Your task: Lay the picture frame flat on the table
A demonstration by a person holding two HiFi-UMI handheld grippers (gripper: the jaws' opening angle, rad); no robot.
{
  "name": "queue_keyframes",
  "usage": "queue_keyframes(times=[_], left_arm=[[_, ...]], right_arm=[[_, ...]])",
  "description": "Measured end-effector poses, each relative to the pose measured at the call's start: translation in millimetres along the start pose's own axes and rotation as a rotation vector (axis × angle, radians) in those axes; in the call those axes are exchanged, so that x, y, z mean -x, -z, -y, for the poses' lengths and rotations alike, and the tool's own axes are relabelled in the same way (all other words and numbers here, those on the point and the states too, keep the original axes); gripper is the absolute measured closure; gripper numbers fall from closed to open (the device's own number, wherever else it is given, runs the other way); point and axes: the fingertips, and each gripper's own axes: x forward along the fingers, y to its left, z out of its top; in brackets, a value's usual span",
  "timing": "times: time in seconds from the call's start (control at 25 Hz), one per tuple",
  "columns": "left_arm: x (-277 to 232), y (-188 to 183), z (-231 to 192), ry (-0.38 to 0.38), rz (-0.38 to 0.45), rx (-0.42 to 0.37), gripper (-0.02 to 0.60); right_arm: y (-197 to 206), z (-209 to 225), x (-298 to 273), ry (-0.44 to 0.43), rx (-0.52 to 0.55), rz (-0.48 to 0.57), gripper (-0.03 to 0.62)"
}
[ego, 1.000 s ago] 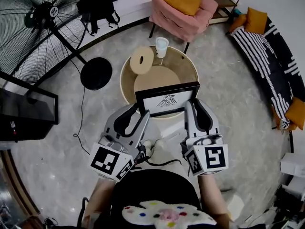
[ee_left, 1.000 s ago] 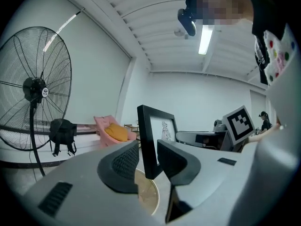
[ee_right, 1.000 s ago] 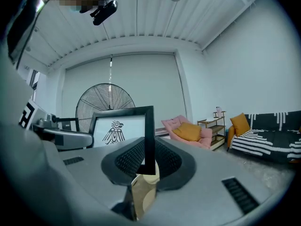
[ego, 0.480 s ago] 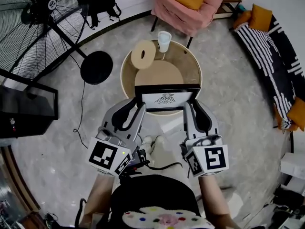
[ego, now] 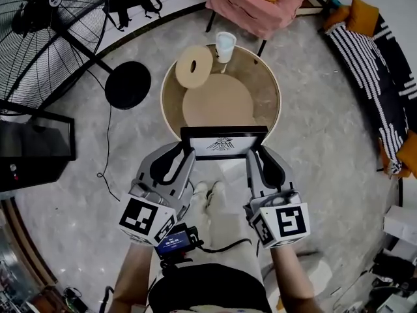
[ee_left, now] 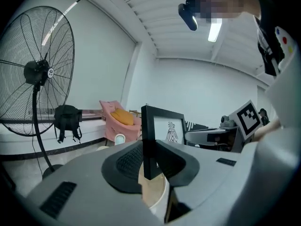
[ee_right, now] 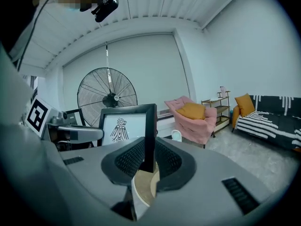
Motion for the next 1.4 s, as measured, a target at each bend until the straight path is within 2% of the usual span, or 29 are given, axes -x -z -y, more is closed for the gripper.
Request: queue_keyframes(times=[0.28,0.64,1.04,1.4], left_arm=[[-23,45,-13,0.012,-0.053,0.023,0.486],[-36,106,-27,0.007,-0.144,0.106,0.486],[-51,173,-42,0.011,-0.225,0.139,0.486],[-84,232,-57,0.000,-0.308,0.177,0.486]], right_arm=[[45,15,-24,-0.008,-0.009,-0.067,0.510],[103,21,-42,-0.023,-0.034,-0.164,0.510],[170,29,-63,0.007,-0.070,-0.256,0.510],[227,52,-93,0.017,-0.100,-0.333,0.510]])
